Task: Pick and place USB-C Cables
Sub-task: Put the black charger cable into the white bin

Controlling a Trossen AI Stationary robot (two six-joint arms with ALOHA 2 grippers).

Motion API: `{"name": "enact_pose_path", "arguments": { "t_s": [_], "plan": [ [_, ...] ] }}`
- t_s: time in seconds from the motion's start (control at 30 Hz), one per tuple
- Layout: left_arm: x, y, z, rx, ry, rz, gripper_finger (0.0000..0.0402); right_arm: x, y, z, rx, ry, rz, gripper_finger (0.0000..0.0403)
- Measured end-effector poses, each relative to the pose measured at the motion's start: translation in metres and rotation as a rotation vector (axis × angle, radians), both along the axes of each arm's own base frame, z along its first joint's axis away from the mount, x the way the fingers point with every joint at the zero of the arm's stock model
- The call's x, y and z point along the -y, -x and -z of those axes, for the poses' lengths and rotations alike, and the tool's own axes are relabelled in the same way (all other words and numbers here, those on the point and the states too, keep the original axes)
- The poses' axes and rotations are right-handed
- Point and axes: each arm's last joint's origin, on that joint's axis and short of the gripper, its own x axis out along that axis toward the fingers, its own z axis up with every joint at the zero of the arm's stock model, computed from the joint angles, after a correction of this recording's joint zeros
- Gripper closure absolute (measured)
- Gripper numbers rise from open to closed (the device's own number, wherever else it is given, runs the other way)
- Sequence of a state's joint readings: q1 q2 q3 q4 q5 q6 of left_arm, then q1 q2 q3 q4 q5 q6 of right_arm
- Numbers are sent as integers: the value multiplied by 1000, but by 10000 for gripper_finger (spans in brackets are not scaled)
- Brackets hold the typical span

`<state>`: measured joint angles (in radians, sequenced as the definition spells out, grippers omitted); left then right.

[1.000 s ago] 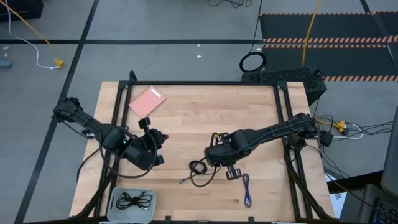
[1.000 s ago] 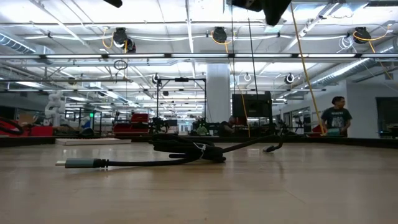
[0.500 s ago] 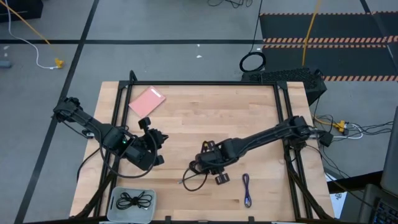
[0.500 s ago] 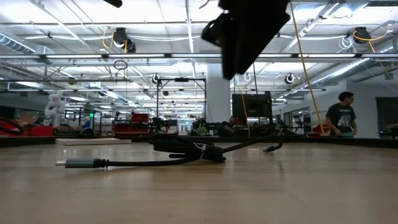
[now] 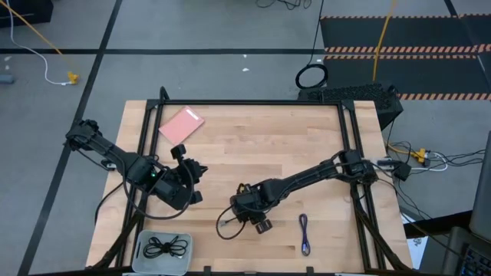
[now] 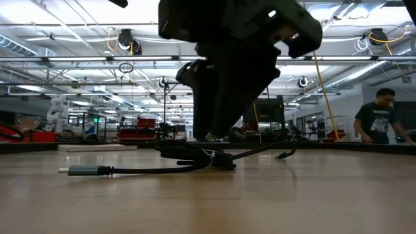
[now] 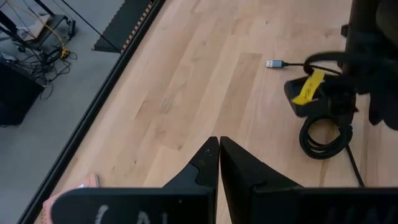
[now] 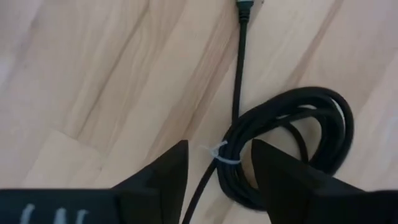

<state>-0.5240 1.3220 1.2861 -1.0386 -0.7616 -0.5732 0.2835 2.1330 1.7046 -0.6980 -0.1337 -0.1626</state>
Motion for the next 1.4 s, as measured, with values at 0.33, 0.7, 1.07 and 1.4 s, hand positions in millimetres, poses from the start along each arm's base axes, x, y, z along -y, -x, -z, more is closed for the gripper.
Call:
{"name": "enact_pose_path", "arguments": {
  "t_s": [0.33,0.7,1.07,1.4],
  "plan": [
    [0,0,0,0,0,0,382,0,-1,8,1,14,-30,199],
    [0,0,0,1,2,-2,382,4,8,31,-7,26,-45,217],
    [0,0,0,1,2,-2,382,4,9,32,-14,33,-43,321],
    [0,0,0,1,3,-3,382,4,11,25,-2,20,-54,356]
  ]
}}
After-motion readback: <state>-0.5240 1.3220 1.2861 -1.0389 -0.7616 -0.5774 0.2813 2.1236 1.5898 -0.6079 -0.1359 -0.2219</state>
